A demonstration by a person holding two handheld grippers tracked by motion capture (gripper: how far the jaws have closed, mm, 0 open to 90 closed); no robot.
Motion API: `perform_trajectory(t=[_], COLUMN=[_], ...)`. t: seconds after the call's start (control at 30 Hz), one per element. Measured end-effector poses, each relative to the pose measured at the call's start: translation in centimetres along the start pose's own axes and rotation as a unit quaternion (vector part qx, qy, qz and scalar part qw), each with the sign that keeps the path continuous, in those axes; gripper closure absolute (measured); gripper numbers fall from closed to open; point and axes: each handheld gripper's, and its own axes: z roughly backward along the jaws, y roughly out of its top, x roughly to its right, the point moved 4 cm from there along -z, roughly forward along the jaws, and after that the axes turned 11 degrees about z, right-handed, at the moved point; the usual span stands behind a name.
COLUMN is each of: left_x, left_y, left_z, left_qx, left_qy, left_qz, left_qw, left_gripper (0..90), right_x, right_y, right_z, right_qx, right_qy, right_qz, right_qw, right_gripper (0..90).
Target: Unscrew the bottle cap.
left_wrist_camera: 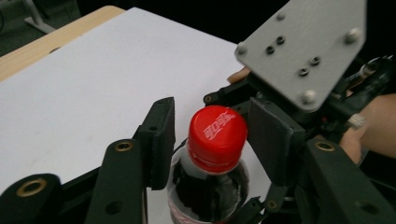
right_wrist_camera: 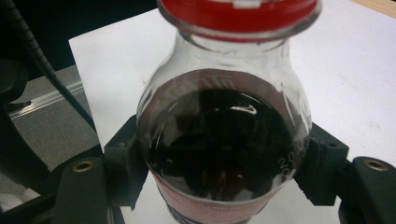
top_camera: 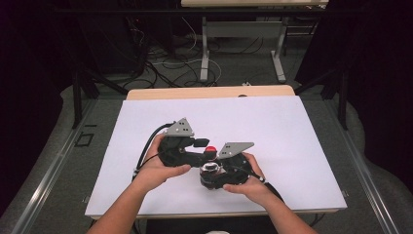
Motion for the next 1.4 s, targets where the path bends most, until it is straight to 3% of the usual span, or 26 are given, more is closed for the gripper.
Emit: perform_trajectory(t=[0.07, 0.27, 0.3, 0.33, 0.43, 0.5, 0.6, 0.7, 0.83, 1.4], left_x=[-0.2, -0.2, 0.0, 0.1, 0.6, 1.0, 1.6, 1.9, 1.9, 1.7], left_y=[0.0, 0.1, 0.1, 0.1, 0.1, 0.0, 0.0, 0.2, 0.4, 1.1], left_z=[-0.3, -1.0, -1.2, -1.2, -1.4, -1.5, -1.6, -1.7, -1.7, -0.6], left_qx=[0.006, -0.003, 0.007, 0.002, 0.012, 0.023, 0.031, 0.038, 0.037, 0.049], left_qy=[-0.01, -0.02, -0.013, -0.009, 0.024, 0.056, 0.09, 0.105, 0.111, 0.117], left_qz=[0.009, 0.004, 0.008, 0.004, 0.018, 0.037, 0.043, 0.05, 0.063, 0.066], left_qw=[0.9999, 0.9998, 0.9999, 0.9999, 0.9995, 0.9975, 0.9945, 0.9924, 0.9912, 0.9897], left_gripper=[53.6, 61.0, 61.1, 61.3, 61.6, 61.6, 61.8, 61.8, 61.9, 61.9], right_x=[-0.1, -0.1, 0.0, 0.0, 0.1, 0.1, 0.2, 0.1, 0.2, 0.5], right_y=[0.0, -0.1, -0.2, -0.2, -0.3, -0.3, -0.2, -0.2, -0.2, -0.6], right_z=[-0.1, -0.2, -0.1, -0.2, -0.2, -0.2, -0.2, -0.2, -0.1, -0.4], right_qx=[0.0, -0.004, -0.009, -0.003, -0.005, -0.005, -0.003, -0.002, -0.002, -0.011], right_qy=[0.001, 0.002, 0.005, -0.001, -0.007, -0.014, -0.019, -0.022, -0.031, -0.047], right_qz=[0.004, 0.003, 0.001, -0.001, 0.001, -0.002, -0.003, -0.005, -0.006, -0.005], right_qw=[1.0, 1.0, 0.9999, 1.0, 1.0, 0.9999, 0.9998, 0.9997, 0.9995, 0.9988], right_gripper=[30.1, 30.0, 30.1, 30.1, 30.0, 30.1, 30.1, 30.1, 30.1, 30.1])
